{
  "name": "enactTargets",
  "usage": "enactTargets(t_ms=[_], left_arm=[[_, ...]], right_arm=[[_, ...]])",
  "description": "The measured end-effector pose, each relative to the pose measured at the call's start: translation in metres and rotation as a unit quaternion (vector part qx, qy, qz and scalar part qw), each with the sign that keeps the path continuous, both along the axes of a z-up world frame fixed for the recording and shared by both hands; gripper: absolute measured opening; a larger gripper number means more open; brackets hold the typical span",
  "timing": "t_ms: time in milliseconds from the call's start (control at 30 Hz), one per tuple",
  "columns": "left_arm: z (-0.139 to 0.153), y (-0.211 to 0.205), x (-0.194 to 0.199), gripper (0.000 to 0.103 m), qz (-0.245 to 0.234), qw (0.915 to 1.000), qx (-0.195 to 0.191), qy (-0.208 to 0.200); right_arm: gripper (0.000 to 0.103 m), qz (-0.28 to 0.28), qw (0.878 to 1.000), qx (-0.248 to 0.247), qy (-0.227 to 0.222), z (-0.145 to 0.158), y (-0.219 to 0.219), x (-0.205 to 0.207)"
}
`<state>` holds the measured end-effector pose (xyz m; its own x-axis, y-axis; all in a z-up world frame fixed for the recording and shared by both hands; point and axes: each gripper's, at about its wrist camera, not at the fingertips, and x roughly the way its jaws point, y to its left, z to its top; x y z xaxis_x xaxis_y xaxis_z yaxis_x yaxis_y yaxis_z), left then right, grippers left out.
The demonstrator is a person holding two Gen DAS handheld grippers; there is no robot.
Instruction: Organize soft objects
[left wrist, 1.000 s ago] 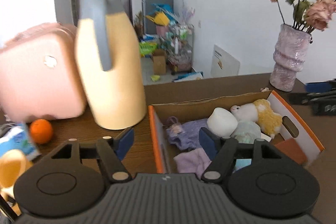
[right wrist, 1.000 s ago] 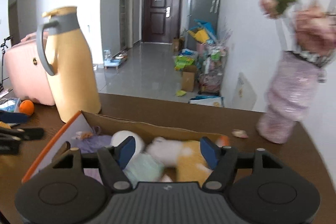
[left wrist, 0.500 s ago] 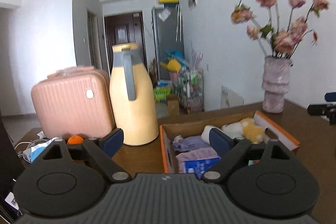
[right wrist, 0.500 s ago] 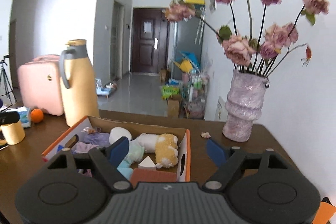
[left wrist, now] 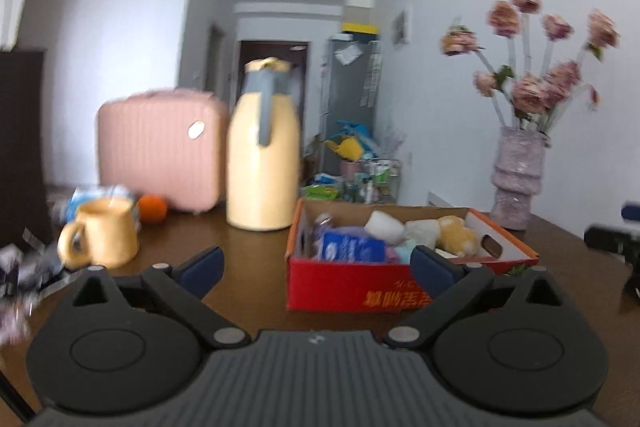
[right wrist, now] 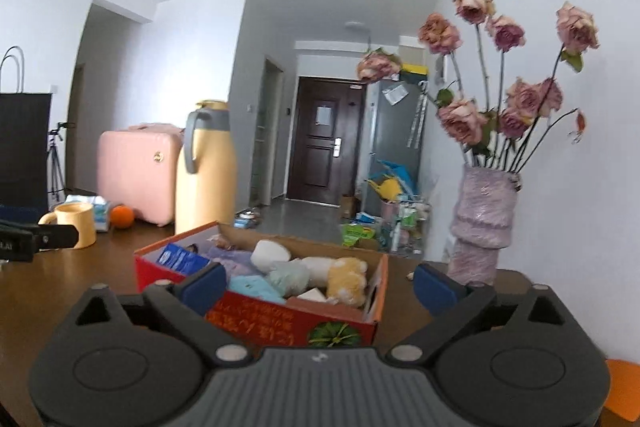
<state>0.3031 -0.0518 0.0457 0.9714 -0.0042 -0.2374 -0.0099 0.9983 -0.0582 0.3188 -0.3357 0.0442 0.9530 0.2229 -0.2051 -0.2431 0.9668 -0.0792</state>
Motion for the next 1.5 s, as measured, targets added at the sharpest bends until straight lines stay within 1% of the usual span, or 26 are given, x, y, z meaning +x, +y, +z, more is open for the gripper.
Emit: enactTargets(t_ms=[67,100,133,233,300,400,467,567,633,767,933,1033,1100,1167,1233,1333,1433,1500], left_arm=[[-0.005,0.004,-0.001,0.102,0.014,0.9997,-0.020,0.008],[-0.007,0.005,-0.001,0.102,0.020,0.9994,-0.027,0.012],[-0.008,0.005,-0.001,0.102,0.027,0.9992,-0.025,0.013],[-0.008,0.003,-0.008,0.103,0.041,0.9991,-0.009,0.003],[-0.008,0.001,-0.007,0.103,0.039,0.9992,-0.003,0.005],[-0.007,-0.004,-0.007,0.103,0.042,0.9991,-0.001,0.005],[-0.006,-0.006,-0.012,0.103,0.040,0.9992,-0.004,0.002],[-0.001,-0.007,-0.024,0.103,0.035,0.9994,-0.004,-0.003],[0.003,-0.006,-0.034,0.103,0.035,0.9994,0.001,-0.002],[0.004,-0.001,-0.059,0.103,0.037,0.9993,-0.009,0.008],[-0.006,0.000,-0.104,0.103,0.016,0.9998,-0.003,0.013],[-0.009,0.006,-0.134,0.103,0.000,1.0000,0.004,0.007],[-0.012,0.013,-0.155,0.103,-0.008,1.0000,0.002,-0.002],[-0.014,0.020,-0.172,0.103,-0.004,1.0000,-0.001,-0.007],[-0.015,0.026,-0.189,0.103,0.001,0.9999,0.004,-0.012],[-0.015,0.036,-0.215,0.103,0.005,0.9996,0.024,-0.013],[-0.016,0.042,-0.243,0.103,0.009,0.9978,0.064,-0.018],[-0.018,0.043,-0.260,0.103,0.006,0.9963,0.082,-0.023]], right_arm=[[0.102,0.004,1.000,0.005,0.013,-0.009,0.000,0.006],[0.102,0.003,1.000,0.007,0.026,-0.014,0.000,0.011],[0.102,0.003,0.999,0.005,0.036,-0.016,0.000,0.014],[0.102,0.004,0.999,0.020,0.033,-0.023,-0.002,0.013],[0.102,0.010,0.999,0.022,0.039,-0.027,-0.002,0.014],[0.102,0.015,0.999,0.019,0.036,-0.030,-0.001,0.012],[0.102,0.017,0.999,0.026,0.039,-0.030,-0.002,0.013],[0.102,0.003,0.998,0.030,0.046,-0.029,-0.003,0.009],[0.102,-0.007,0.998,0.033,0.045,-0.025,-0.002,-0.003],[0.102,-0.005,0.998,0.045,0.050,-0.016,0.003,-0.041],[0.102,-0.007,0.998,0.017,0.056,-0.012,0.024,-0.099],[0.102,-0.010,0.998,0.019,0.058,-0.013,0.037,-0.134],[0.102,-0.013,0.998,0.027,0.051,-0.016,0.046,-0.158],[0.102,-0.024,0.998,0.032,0.048,-0.020,0.058,-0.181],[0.102,-0.032,0.998,0.026,0.047,-0.021,0.070,-0.200],[0.103,-0.037,0.998,0.033,0.028,-0.024,0.086,-0.231],[0.103,-0.054,0.995,0.074,0.024,-0.027,0.093,-0.256],[0.103,-0.054,0.993,0.104,0.030,-0.030,0.095,-0.270]])
